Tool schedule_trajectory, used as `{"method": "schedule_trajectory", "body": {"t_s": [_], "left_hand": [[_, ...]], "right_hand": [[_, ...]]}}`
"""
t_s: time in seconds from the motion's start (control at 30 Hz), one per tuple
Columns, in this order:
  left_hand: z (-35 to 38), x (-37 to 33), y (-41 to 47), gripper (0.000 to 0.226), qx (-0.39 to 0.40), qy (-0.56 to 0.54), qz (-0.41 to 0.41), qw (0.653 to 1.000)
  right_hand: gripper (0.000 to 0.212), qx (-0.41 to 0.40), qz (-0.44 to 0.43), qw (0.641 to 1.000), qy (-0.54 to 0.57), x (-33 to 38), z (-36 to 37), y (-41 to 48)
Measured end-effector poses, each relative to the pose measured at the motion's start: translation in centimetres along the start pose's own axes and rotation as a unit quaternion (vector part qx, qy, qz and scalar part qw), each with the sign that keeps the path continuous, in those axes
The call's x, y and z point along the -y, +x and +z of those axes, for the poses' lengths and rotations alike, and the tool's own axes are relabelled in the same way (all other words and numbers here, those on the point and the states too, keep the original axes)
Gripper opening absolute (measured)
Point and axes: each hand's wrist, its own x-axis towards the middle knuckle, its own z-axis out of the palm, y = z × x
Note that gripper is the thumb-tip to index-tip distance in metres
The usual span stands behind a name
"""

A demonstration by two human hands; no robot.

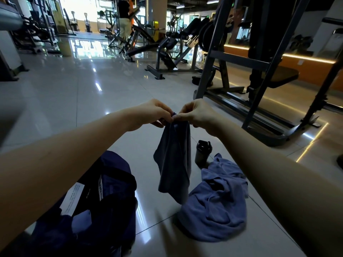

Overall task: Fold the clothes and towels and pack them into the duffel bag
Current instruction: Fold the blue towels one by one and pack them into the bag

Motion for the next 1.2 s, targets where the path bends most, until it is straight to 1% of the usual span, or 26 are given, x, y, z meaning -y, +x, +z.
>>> {"method": "schedule_trajectory", "body": {"t_s": [0.07, 0.17, 0.27, 0.33, 0.4, 0.47, 0.53, 0.6, 0.67, 0.8, 0.87, 0.9, 0.97, 1.07, 1.2], "left_hand": [[0.1, 0.0, -0.1, 0.016, 0.009, 0.005, 0.014, 1.0], [0.2, 0.1, 0.0, 0.017, -0.009, 0.008, 0.019, 1.0], [0.4, 0.3, 0.1, 0.007, -0.021, 0.014, 0.017, 1.0], [0.6, 0.5, 0.3, 0.009, -0.027, 0.023, 0.01, 0.999], [0.6, 0.7, 0.3, 0.012, -0.025, 0.027, 0.003, 0.999], [0.5, 0.7, 0.2, 0.014, -0.013, 0.022, -0.003, 1.0], [0.2, 0.7, 0.0, 0.017, 0.006, 0.008, -0.005, 1.0], [0.0, 0.7, -0.1, 0.019, 0.021, -0.002, -0.004, 1.0], [-0.1, 0.7, 0.0, 0.02, 0.025, -0.001, -0.006, 1.0], [0.0, 0.4, 0.1, 0.017, 0.013, -0.007, -0.013, 1.0], [0.2, 0.3, 0.2, 0.013, 0.003, -0.007, -0.013, 1.0], [0.3, 0.3, 0.2, 0.011, -0.006, -0.008, -0.012, 1.0], [0.9, 0.4, 0.3, 0.01, -0.028, -0.006, -0.008, 1.0], [1.9, 1.2, 0.2, 0.018, -0.038, 0.024, -0.013, 0.999], [2.3, 3.1, -0.3, 0.023, -0.06, 0.031, -0.037, 0.997]], "right_hand": [[0.028, 0.001, 0.001, 1.0, 0.012, 0.0, -0.1, 0.0], [0.024, 0.005, 0.003, 1.0, 0.012, 0.1, -0.2, -0.1], [0.03, 0.017, 0.014, 1.0, 0.012, 0.2, -0.2, -0.2], [0.034, 0.032, 0.017, 0.999, 0.014, 0.2, -0.1, -0.2], [0.029, 0.052, 0.015, 0.998, 0.022, 0.0, -0.2, -0.2], [0.018, 0.071, 0.012, 0.997, 0.026, -0.2, -0.3, -0.2], [0.013, 0.07, 0.013, 0.997, 0.03, -0.6, -0.5, -0.2], [0.018, 0.062, 0.019, 0.997, 0.046, -0.9, -0.6, -0.1], [0.023, 0.072, 0.02, 0.996, 0.051, -1.0, -0.7, -0.2], [0.029, 0.081, 0.009, 0.996, 0.035, -1.0, -0.6, -0.1], [0.027, 0.081, 0.002, 0.996, 0.029, -0.9, -0.4, -0.1], [0.021, 0.08, -0.004, 0.996, 0.025, -0.8, -0.3, -0.1], [0.008, 0.067, -0.024, 0.997, 0.028, -0.6, -0.1, -0.1], [0.016, 0.028, -0.047, 0.993, 0.108, -0.4, -0.1, -0.1], [0.023, -0.084, -0.021, 0.973, 0.214, -0.9, -1.5, 0.2]]}}
